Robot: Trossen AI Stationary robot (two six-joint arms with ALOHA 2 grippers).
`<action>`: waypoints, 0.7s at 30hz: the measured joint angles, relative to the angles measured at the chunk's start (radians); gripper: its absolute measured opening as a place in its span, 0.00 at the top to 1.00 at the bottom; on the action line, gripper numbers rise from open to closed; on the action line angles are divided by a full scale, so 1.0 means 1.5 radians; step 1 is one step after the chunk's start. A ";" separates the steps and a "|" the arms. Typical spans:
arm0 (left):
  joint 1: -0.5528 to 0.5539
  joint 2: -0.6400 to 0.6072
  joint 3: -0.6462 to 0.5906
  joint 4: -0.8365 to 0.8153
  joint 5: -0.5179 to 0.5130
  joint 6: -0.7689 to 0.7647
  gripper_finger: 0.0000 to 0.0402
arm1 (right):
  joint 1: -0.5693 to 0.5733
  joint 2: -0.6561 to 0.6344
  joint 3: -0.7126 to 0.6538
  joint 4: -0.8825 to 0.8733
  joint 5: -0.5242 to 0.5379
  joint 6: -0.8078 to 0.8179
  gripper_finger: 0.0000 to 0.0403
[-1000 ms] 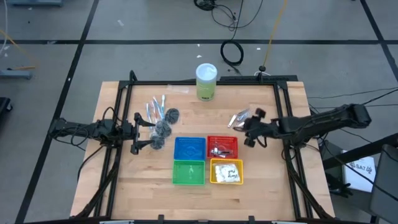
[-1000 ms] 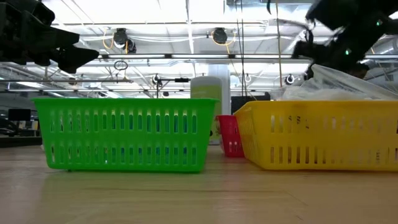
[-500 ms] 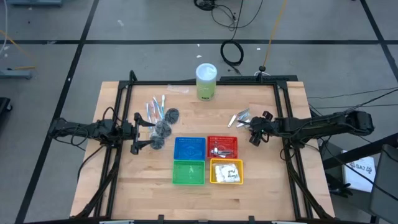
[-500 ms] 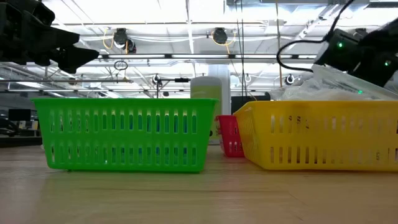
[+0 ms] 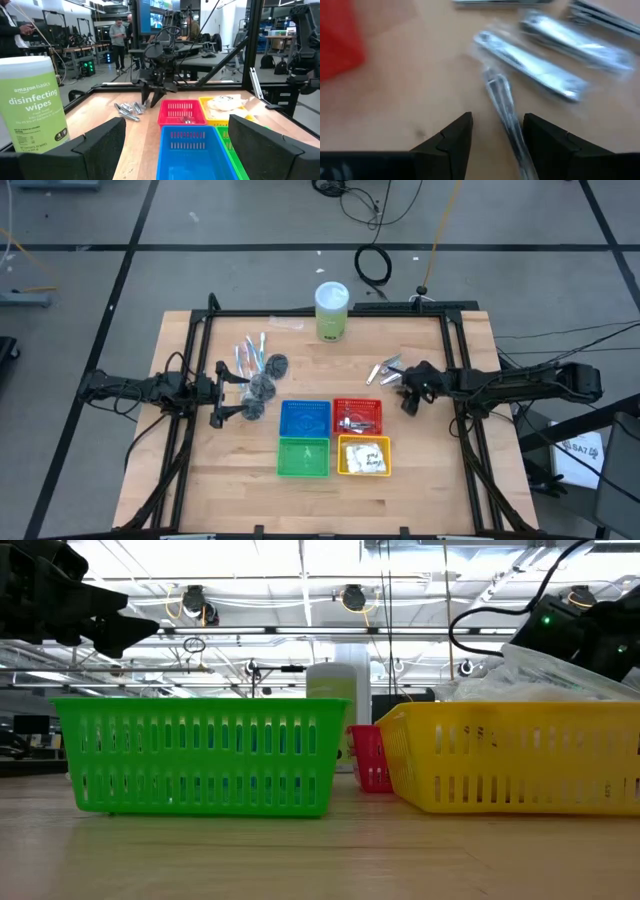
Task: Pick & Place Travel size toiletries
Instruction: Put the nail cutter into the red basket
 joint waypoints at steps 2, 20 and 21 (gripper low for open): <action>0.000 0.000 0.000 0.000 0.000 0.000 0.14 | 0.001 0.000 0.000 0.006 -0.032 -0.001 0.58; 0.000 0.000 0.000 0.000 0.000 0.000 0.14 | 0.005 0.009 -0.002 0.036 -0.087 -0.001 0.74; 0.000 0.000 0.000 0.000 0.000 0.000 0.14 | 0.007 0.014 -0.002 0.038 -0.085 -0.001 0.74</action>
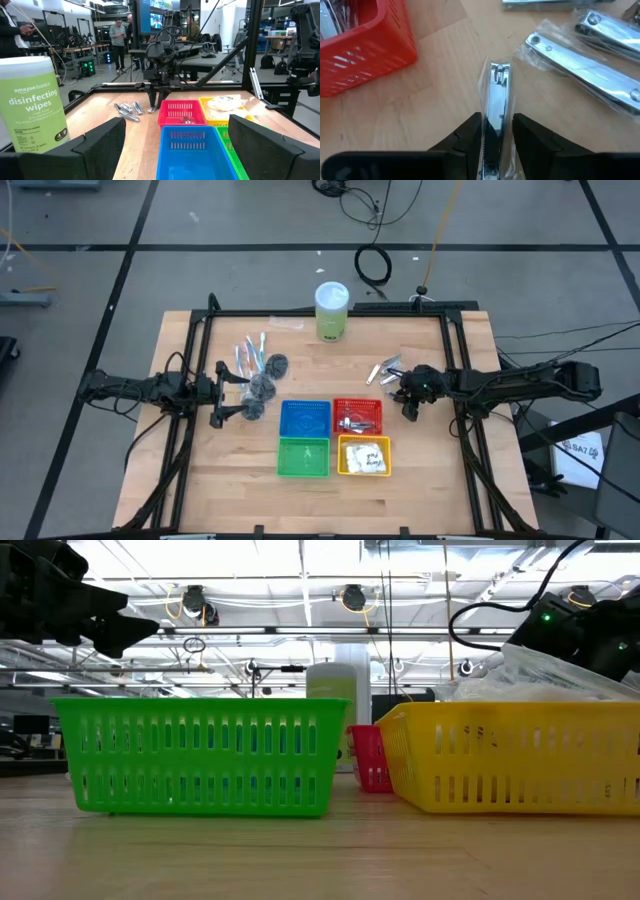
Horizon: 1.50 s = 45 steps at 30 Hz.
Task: Pick & Place Travel size toiletries
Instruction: Put the nail cutter into the red basket
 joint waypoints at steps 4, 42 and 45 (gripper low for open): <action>0.000 0.000 0.000 0.000 0.000 0.000 0.14 | 0.013 0.023 0.000 0.009 0.035 -0.005 0.78; 0.000 0.000 0.000 0.000 0.000 0.000 0.14 | 0.039 0.037 -0.002 0.170 0.089 -0.058 0.90; 0.000 0.000 0.000 0.000 0.000 0.000 0.14 | 0.039 0.037 -0.001 0.195 0.087 -0.069 0.90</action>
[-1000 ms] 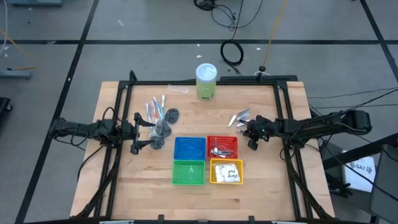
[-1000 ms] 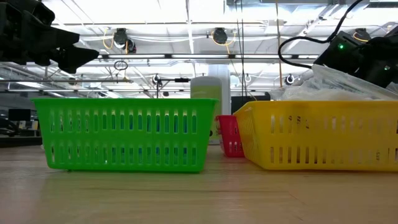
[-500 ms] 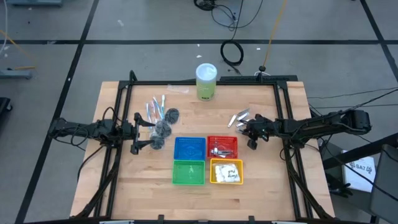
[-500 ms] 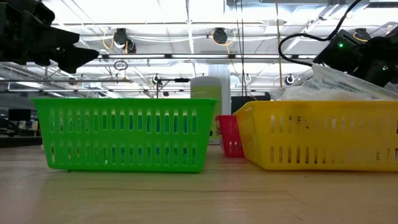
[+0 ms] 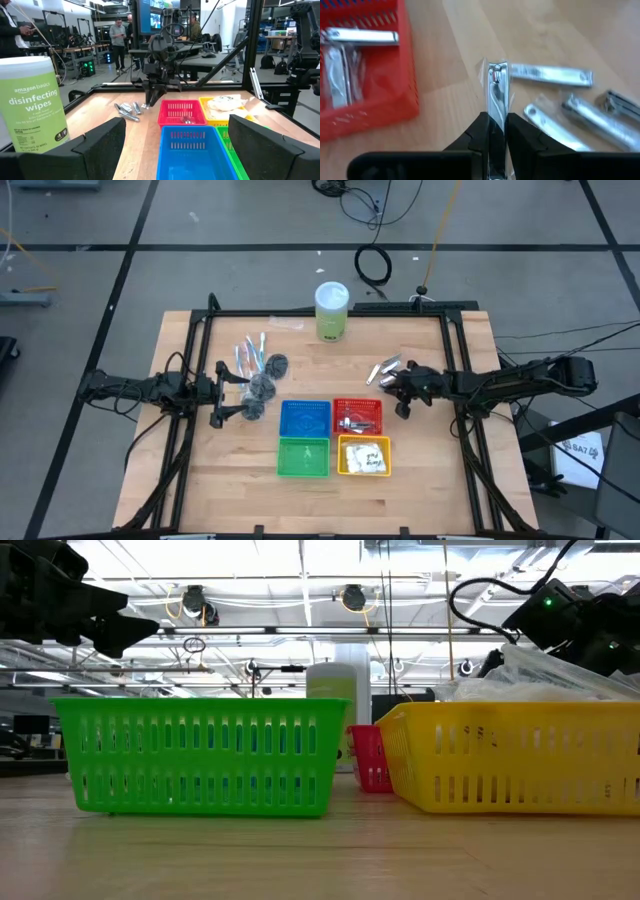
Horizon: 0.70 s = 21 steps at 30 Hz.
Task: Pick & Place Travel size toiletries
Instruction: Put the nail cutter into the red basket
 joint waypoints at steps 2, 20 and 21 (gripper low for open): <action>0.000 0.000 0.000 0.000 0.000 0.000 0.14 | 0.000 0.000 0.000 0.019 0.000 -0.007 0.90; 0.000 0.000 0.000 0.000 0.000 0.000 0.14 | 0.005 0.000 0.001 0.188 -0.100 -0.022 0.90; 0.000 0.000 0.000 0.000 0.000 0.000 0.14 | 0.009 0.000 0.001 0.194 -0.107 -0.019 0.90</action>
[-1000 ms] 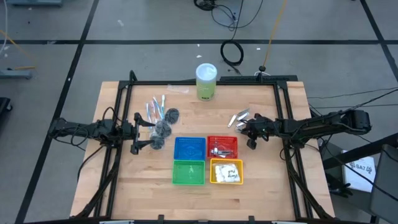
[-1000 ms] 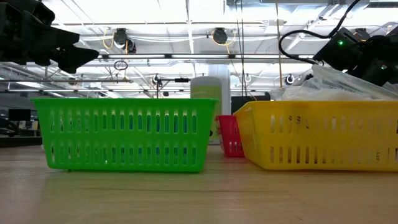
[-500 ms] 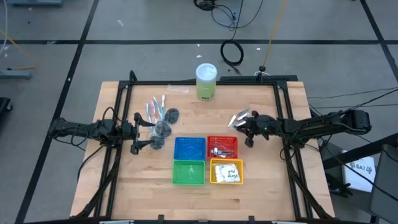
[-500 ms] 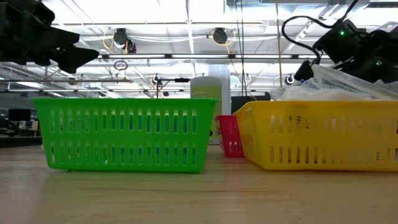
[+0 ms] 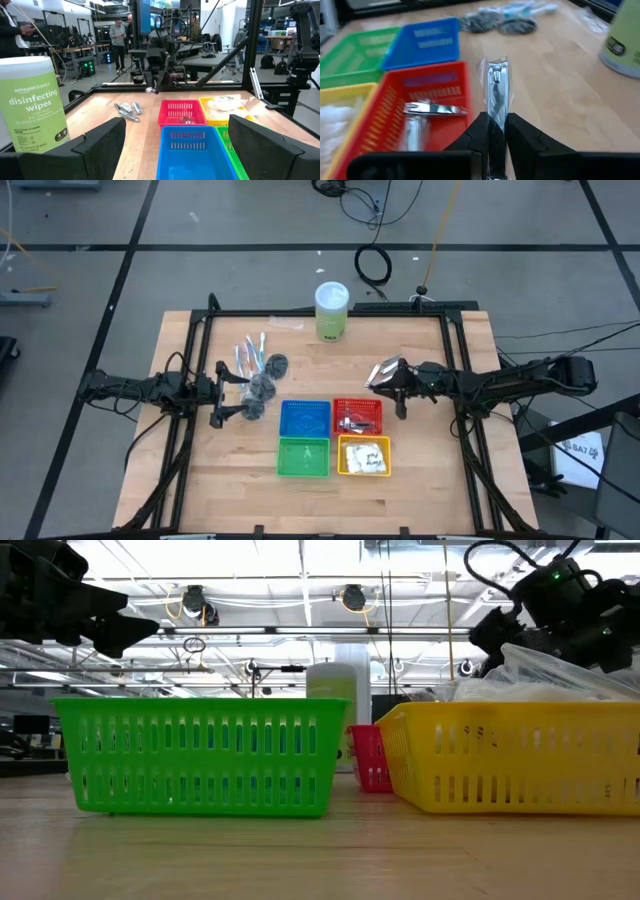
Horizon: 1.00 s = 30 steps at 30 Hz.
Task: Pick & Place Travel size toiletries
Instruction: Put the nail cutter into the red basket
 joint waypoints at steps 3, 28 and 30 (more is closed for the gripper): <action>0.000 0.000 0.000 0.000 0.000 0.000 0.14 | 0.021 0.000 0.000 0.018 -0.005 0.001 0.90; 0.000 0.000 0.000 0.000 0.000 0.000 0.14 | 0.203 0.000 0.001 0.101 0.018 0.073 0.90; 0.000 0.000 0.000 0.000 0.000 0.000 0.14 | 0.218 0.000 0.001 0.111 0.040 0.072 0.90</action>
